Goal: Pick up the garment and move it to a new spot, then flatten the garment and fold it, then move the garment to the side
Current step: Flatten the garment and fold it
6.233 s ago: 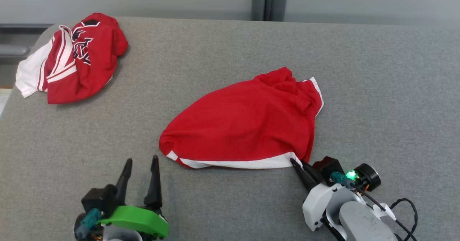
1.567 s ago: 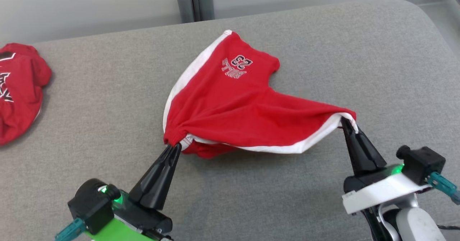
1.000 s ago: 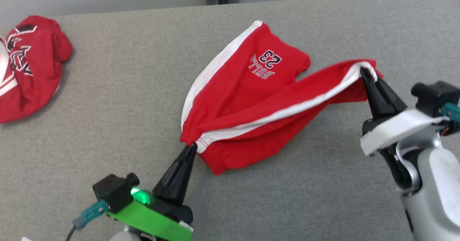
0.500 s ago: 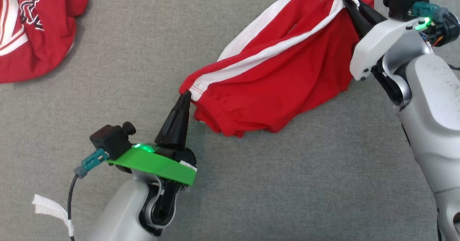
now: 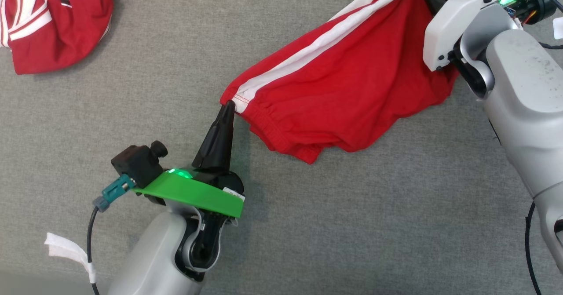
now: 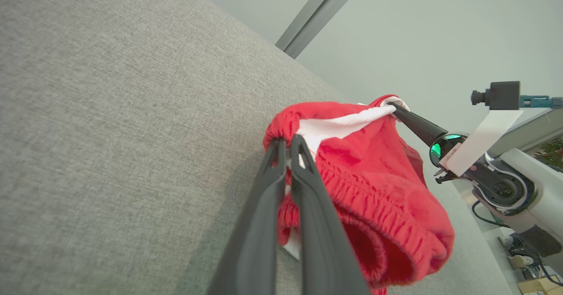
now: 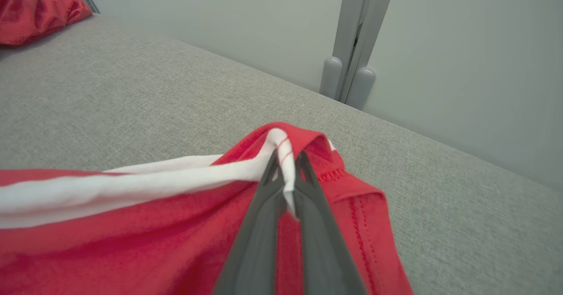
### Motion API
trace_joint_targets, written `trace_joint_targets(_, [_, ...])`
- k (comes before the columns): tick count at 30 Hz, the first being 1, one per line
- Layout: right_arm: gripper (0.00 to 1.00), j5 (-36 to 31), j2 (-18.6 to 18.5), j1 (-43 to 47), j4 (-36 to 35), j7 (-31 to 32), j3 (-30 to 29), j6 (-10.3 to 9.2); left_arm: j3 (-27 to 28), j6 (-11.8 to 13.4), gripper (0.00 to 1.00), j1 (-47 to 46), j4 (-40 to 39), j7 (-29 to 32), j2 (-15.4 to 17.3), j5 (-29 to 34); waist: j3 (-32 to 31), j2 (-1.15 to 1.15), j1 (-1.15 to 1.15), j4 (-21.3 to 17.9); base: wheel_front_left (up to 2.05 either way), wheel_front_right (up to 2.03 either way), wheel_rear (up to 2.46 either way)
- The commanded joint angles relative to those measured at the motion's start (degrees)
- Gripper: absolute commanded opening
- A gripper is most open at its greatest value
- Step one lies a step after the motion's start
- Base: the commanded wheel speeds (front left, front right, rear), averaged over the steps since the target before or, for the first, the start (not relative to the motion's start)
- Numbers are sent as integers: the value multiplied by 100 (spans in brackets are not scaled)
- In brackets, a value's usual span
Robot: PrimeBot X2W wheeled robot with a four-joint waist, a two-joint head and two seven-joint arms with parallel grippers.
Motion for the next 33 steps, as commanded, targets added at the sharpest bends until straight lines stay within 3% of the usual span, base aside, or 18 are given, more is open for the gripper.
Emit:
trace_joint_targets(1, [84,19,-21,-112,107,-121,66,-7,-14,-14,0,19,8,-19,43,-56,2,0,0,7,0,0,0])
trace_joint_targets(2, [100,5,-35,-180,189,-248,110,-8,-24,-14,0,44,19,-19,57,-63,-2,0,0,7,0,0,0])
trace_joint_targets(6, [100,120,17,-313,503,-576,215,-8,4,-14,0,143,70,-19,91,-114,-73,0,0,-19,0,0,0])
trace_joint_targets(7, [100,145,4,-342,565,-636,237,-7,40,-14,14,164,72,-19,103,-99,-102,0,0,-29,0,0,0])
trace_joint_targets(8, [100,167,-16,-377,631,-705,276,-8,93,-14,44,193,68,-19,125,-33,-140,0,0,-42,0,0,0])
trace_joint_targets(9, [100,191,-36,-391,680,-757,302,-7,117,-14,96,227,68,-19,148,47,-179,0,0,-54,0,0,0])
trace_joint_targets(10, [100,234,-52,-393,735,-803,349,-7,145,-13,100,282,74,-19,162,122,-230,0,0,-69,0,0,0])
trace_joint_targets(18, [100,652,-323,-282,943,-759,728,-7,421,-13,100,619,23,-12,216,803,-655,0,0,-134,0,0,0])
trace_joint_targets(25, [100,1087,-534,-78,1064,-125,1124,-7,882,86,100,743,-185,-12,187,1622,-830,0,0,-104,0,0,0])
trace_joint_targets(33, [100,1448,-630,81,1189,417,1366,-7,1410,87,100,783,-291,-12,-204,2278,-694,0,0,42,0,0,0])
